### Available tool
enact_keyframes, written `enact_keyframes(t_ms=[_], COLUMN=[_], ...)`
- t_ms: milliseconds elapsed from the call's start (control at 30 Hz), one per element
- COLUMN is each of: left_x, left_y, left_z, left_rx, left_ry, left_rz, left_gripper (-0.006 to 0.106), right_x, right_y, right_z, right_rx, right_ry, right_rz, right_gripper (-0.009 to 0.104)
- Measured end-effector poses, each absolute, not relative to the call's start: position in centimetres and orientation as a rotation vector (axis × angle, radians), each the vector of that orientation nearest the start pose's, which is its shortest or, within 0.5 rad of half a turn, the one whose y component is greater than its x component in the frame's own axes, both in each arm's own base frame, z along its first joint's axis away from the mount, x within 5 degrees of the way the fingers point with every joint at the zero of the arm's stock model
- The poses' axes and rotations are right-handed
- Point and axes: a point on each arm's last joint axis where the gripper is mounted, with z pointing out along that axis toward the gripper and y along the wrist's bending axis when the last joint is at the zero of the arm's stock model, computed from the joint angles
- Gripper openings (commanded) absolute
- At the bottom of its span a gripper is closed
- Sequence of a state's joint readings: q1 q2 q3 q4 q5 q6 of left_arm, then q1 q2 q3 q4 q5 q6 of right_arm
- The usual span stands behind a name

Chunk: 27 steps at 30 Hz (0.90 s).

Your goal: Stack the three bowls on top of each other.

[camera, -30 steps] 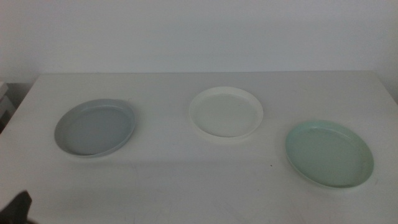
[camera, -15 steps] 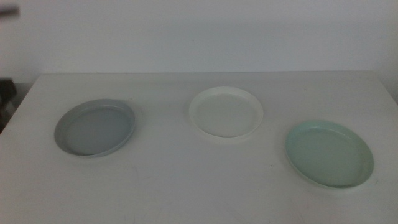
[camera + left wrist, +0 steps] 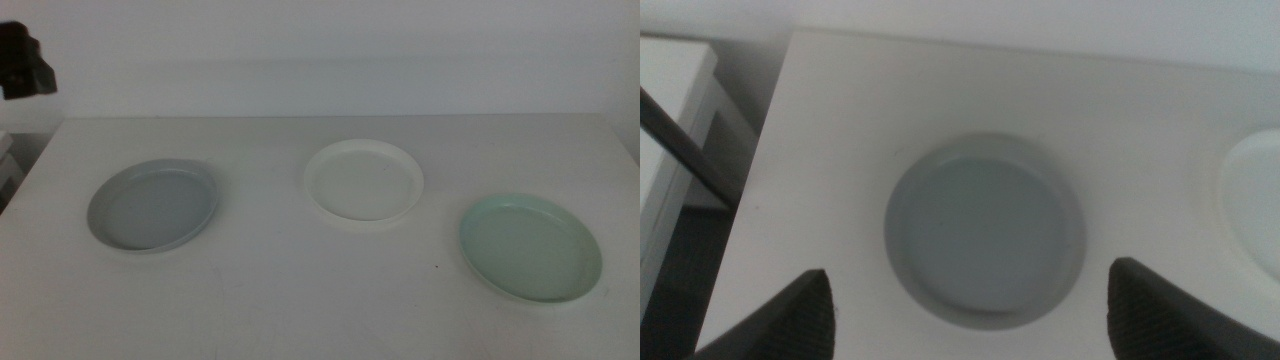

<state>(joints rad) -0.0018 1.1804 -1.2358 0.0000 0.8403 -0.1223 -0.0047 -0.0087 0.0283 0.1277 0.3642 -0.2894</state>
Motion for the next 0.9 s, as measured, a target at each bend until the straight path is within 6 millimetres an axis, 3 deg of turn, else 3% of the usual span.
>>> enact_keyframes(t_ms=[467, 700, 800, 900], left_x=[30.3, 34.4, 36.1, 37.8], left_y=[0.8, 5.1, 6.7, 7.8], left_z=[34.2, 32.5, 30.5, 27.3], left_rx=[-0.135, -0.143, -0.111, -0.081], left_ry=[2.476, 2.511, 2.549, 2.608], left_rz=[-0.008, -0.102, -0.113, -0.109], left_gripper=[0.105, 0.105, 0.105, 0.105], right_x=[5.3, 5.3, 5.3, 5.3], right_y=[0.4, 0.4, 0.4, 0.4], right_z=[17.2, 17.2, 17.2, 17.2], right_rx=[-0.185, -0.185, -0.185, -0.185], right_ry=[1.856, 1.856, 1.856, 1.856], right_rz=[-0.079, -0.079, -0.079, -0.079], right_gripper=[0.033, 0.033, 0.033, 0.033])
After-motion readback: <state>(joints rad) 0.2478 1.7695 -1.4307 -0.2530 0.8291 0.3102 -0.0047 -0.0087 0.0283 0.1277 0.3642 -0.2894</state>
